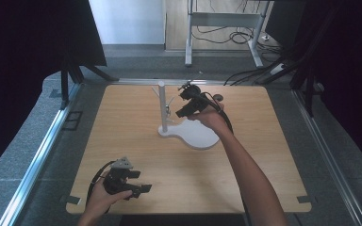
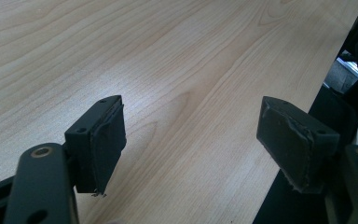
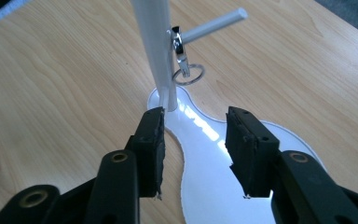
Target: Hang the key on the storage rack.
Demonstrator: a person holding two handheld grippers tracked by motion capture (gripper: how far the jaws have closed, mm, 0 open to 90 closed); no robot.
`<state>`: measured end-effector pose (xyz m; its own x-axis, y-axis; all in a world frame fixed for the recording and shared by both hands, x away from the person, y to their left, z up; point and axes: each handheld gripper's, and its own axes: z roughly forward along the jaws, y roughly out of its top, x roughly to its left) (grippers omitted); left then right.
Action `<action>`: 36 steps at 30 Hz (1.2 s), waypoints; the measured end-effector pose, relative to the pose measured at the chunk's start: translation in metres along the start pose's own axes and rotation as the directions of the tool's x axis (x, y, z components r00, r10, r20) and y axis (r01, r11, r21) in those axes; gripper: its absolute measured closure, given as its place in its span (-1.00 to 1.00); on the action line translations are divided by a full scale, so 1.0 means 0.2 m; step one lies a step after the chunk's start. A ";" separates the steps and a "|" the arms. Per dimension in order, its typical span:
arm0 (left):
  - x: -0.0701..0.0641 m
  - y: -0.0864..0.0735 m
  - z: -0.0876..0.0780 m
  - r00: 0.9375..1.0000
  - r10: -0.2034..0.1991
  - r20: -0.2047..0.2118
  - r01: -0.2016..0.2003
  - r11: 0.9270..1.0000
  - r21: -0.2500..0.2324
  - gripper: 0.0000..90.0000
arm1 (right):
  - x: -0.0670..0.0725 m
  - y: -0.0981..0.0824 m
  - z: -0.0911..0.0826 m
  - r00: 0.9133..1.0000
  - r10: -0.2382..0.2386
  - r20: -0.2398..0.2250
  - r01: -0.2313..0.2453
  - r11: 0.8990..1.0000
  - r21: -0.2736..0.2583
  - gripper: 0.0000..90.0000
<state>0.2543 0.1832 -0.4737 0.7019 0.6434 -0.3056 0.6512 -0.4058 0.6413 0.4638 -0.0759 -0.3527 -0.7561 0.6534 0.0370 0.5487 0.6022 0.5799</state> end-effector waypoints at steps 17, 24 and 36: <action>-0.02 0.00 0.03 1.000 0.007 -0.010 -0.006 1.000 0.021 -0.46 | 0.05 -0.57 -0.15 0.999 0.005 -0.033 -0.009 0.995 -0.104 0.13; -0.02 0.00 0.04 1.000 0.001 -0.010 0.000 1.000 0.027 -0.47 | 0.05 -0.83 -0.16 1.000 0.027 -0.012 -0.028 0.993 -0.112 0.12; -0.01 0.00 0.04 1.000 -0.002 -0.015 0.003 0.999 0.034 -0.47 | 0.07 -1.10 -0.14 0.997 0.083 -0.004 -0.083 0.986 -0.145 0.08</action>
<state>0.2550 0.1758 -0.4791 0.6960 0.6542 -0.2959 0.6623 -0.4259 0.6164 0.3223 -0.2136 -0.4571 -0.7097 0.6989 0.0886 0.5517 0.4731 0.6868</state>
